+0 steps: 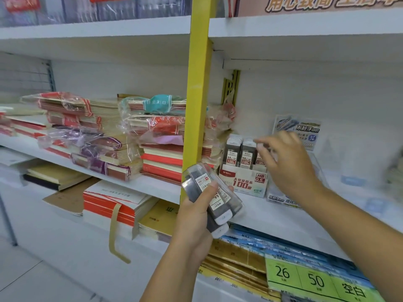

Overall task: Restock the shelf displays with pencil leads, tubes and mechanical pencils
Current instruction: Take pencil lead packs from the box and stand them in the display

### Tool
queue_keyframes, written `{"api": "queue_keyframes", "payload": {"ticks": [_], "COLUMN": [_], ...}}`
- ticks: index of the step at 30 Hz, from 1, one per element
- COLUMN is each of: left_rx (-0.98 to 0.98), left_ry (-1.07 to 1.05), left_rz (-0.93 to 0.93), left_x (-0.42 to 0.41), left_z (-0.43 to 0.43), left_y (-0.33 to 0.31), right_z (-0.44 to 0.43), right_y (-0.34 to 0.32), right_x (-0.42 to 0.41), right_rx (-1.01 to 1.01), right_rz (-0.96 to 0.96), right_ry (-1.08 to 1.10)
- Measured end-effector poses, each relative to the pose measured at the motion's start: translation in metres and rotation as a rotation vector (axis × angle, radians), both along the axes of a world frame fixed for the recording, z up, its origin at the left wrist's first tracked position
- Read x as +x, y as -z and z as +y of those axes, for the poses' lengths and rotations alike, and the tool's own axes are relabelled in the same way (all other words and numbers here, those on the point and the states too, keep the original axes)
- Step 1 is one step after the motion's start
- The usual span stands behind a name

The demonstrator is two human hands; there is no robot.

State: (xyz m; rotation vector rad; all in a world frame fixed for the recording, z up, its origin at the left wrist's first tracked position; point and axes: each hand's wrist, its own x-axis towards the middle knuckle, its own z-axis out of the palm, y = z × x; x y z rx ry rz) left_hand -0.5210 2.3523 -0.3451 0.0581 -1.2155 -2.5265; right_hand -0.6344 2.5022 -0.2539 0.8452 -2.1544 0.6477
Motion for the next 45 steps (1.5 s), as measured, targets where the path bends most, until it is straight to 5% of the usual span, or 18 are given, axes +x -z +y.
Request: {"api": "queue_keyframes", "payload": {"ticks": [5,9,18,36,41,45], "left_rx": [-0.028,-0.083,-0.095,-0.131,-0.051,-0.036], "left_ry": [0.003,-0.006,-0.018,-0.028,-0.027,-0.018], "left_rz": [-0.021,-0.043,-0.046,-0.070,-0.030,-0.012], "left_x": [0.003,0.004,0.007,0.024,0.020,0.017], "left_z": [0.011,0.024,0.020,-0.005,-0.005,-0.009], "left_y": [0.001,0.002,0.002,-0.005,-0.007,-0.005], "right_z": [0.011,0.011,0.018,0.026,0.024,0.014], "right_y": [0.050,0.070,0.063,0.037,-0.011,-0.048], "right_x": [0.063,0.068,0.069,0.064,0.045,0.015], "right_rx": [-0.171,-0.390,-0.577,-0.507,-0.503,-0.300], "right_rz": [-0.616,-0.820,-0.796,-0.667,-0.416,-0.210], "right_ry": [-0.315,-0.390,-0.414,-0.468,-0.324,-0.167]}}
